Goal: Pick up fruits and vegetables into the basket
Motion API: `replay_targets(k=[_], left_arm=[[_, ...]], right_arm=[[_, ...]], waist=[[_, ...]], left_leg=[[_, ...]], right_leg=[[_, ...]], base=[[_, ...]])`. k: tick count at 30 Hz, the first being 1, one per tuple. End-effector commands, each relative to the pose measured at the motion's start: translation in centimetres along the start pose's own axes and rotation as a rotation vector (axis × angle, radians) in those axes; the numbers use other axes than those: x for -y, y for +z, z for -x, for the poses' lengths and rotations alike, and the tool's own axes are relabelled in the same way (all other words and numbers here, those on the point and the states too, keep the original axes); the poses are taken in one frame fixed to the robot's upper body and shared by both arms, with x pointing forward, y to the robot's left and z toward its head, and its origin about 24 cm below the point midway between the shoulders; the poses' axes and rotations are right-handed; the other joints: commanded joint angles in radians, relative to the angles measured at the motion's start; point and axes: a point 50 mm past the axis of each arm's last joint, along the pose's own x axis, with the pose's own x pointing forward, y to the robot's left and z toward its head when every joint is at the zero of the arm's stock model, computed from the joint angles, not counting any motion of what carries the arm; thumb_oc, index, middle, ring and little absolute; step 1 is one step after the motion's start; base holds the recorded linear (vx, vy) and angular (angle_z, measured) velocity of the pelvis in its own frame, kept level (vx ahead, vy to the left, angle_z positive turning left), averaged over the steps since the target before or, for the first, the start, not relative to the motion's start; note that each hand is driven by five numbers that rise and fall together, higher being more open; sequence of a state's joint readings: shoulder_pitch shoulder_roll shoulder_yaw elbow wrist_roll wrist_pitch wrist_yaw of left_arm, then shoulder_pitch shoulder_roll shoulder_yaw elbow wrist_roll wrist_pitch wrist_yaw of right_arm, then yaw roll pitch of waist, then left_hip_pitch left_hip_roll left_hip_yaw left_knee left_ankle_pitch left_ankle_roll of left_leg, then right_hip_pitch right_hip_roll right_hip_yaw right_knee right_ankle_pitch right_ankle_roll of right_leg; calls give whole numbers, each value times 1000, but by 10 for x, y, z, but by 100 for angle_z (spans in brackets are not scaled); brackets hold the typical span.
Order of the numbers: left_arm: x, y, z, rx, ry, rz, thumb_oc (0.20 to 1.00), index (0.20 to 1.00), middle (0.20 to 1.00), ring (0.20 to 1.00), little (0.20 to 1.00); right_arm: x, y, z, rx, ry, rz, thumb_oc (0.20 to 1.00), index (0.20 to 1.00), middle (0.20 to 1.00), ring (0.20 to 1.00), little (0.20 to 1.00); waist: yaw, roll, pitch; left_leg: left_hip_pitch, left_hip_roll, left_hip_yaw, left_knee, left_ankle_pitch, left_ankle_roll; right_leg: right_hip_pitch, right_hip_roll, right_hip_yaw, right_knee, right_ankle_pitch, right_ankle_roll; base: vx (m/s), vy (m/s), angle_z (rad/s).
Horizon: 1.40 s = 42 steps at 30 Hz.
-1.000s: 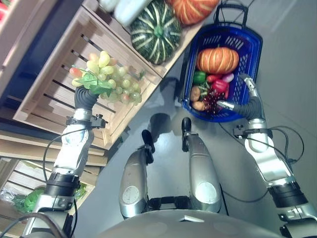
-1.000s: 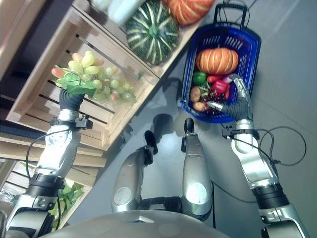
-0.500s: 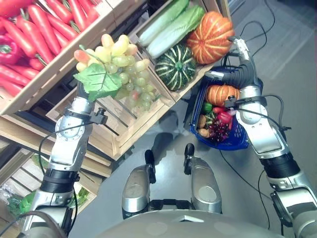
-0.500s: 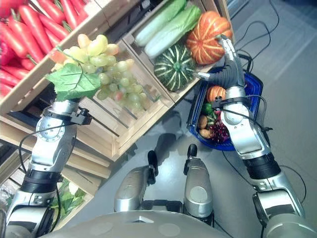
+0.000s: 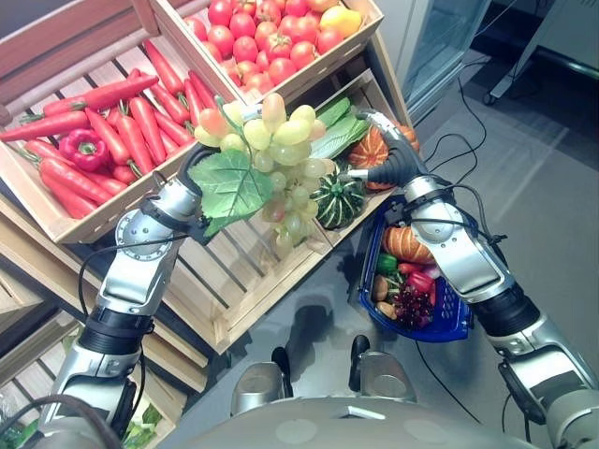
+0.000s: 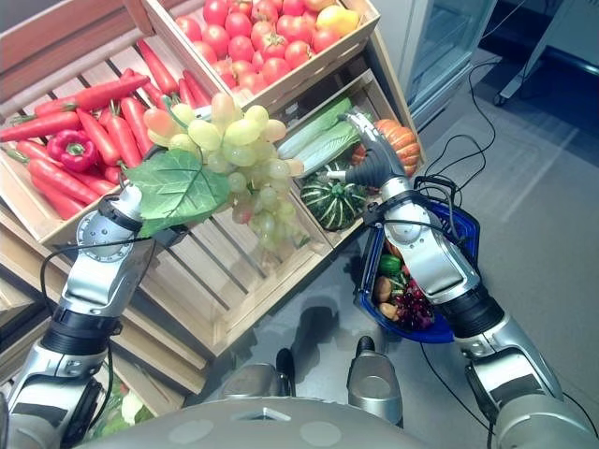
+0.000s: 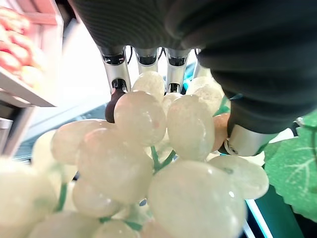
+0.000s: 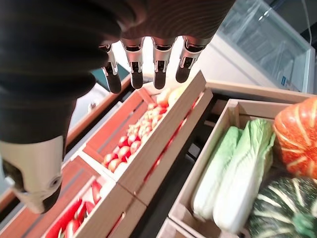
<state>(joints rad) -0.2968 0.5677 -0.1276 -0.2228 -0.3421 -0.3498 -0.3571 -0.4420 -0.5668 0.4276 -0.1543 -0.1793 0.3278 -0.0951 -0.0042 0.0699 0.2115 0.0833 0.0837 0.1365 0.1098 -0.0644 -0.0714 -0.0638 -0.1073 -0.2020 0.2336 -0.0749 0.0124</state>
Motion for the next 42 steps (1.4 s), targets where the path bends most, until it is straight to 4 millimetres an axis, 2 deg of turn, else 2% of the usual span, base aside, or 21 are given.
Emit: replay_targets(k=[1, 7, 18, 27, 31, 33, 36, 38, 39, 40, 42], left_arm=[[5, 34, -16, 199, -100, -83, 200, 200, 200, 200, 200], [5, 45, -26, 260, -117, -93, 200, 200, 200, 200, 200], [16, 52, -45, 331, -111, -19, 200, 200, 200, 200, 200], [22, 57, -49, 378, -151, -52, 200, 200, 200, 200, 200], [19, 54, -48, 354, -155, -61, 200, 200, 200, 200, 200], [16, 49, -45, 329, -124, -55, 200, 200, 200, 200, 200], [7, 46, -37, 299, -58, -55, 200, 200, 200, 200, 200], [1, 44, -30, 280, -11, -59, 200, 200, 200, 200, 200], [1, 44, -30, 280, -11, -59, 200, 200, 200, 200, 200], [-7, 45, -20, 273, 50, -67, 200, 200, 200, 200, 200], [-14, 47, -12, 281, 129, -98, 200, 200, 200, 200, 200]], right_arm=[[-12, 11, -5, 12, 74, -15, 1000, 1000, 1000, 1000, 1000], [-21, 10, -6, -27, 189, -41, 1000, 1000, 1000, 1000, 1000], [-44, 30, -9, 45, 305, -64, 1000, 1000, 1000, 1000, 1000], [-48, 41, -6, 98, 419, -74, 1000, 1000, 1000, 1000, 1000], [-47, 37, -4, 82, 423, -68, 1000, 1000, 1000, 1000, 1000], [-49, 27, -7, -4, 354, -56, 1000, 1000, 1000, 1000, 1000], [-39, 6, -9, -117, 228, -105, 1000, 1000, 1000, 1000, 1000], [-25, -3, -6, -141, 138, -193, 1000, 1000, 1000, 1000, 1000], [-25, -3, -6, -141, 138, -193, 1000, 1000, 1000, 1000, 1000], [-3, -7, 2, -111, 39, -306, 1000, 1000, 1000, 1000, 1000], [12, -6, 12, -64, -37, -395, 1000, 1000, 1000, 1000, 1000]], waist=[[3, -53, -55], [-5, -62, -63], [-18, -64, -75], [-22, -72, -86], [-22, -73, -91], [-19, -70, -93], [-16, -68, -94], [-17, -67, -94], [-17, -67, -94], [-26, -67, -93], [-39, -67, -90]], left_leg=[[-2, -18, 7, 24, -58, 29], [14, -16, 13, 20, -65, 31], [40, -16, 22, -2, -64, 35], [54, -13, 32, -20, -58, 35], [59, -12, 36, -30, -52, 35], [62, -12, 35, -37, -47, 33], [66, -11, 35, -44, -44, 31], [67, -10, 34, -47, -45, 32], [67, -10, 34, -47, -45, 32], [68, -9, 39, -49, -46, 34], [68, -9, 43, -49, -47, 36]], right_leg=[[100, -87, -10, -53, -18, 113], [108, -86, -4, -55, -18, 114], [115, -86, 2, -61, -13, 121], [124, -82, 0, -71, -6, 125], [128, -81, -3, -79, -2, 125], [130, -81, -4, -82, 2, 125], [135, -81, -9, -92, 6, 125], [136, -79, -10, -94, 6, 125], [136, -79, -10, -94, 6, 125], [134, -78, -8, -93, 6, 127], [130, -77, -2, -91, 6, 127]], base=[[0, 0, 0], [0, 0, 0], [0, 0, 0], [-2, -2, 0], [-12, -7, -3], [-14, 7, -6], [-5, 3, -1], [0, 0, 0], [0, 0, 0], [0, 0, 0], [-37, 20, -3]])
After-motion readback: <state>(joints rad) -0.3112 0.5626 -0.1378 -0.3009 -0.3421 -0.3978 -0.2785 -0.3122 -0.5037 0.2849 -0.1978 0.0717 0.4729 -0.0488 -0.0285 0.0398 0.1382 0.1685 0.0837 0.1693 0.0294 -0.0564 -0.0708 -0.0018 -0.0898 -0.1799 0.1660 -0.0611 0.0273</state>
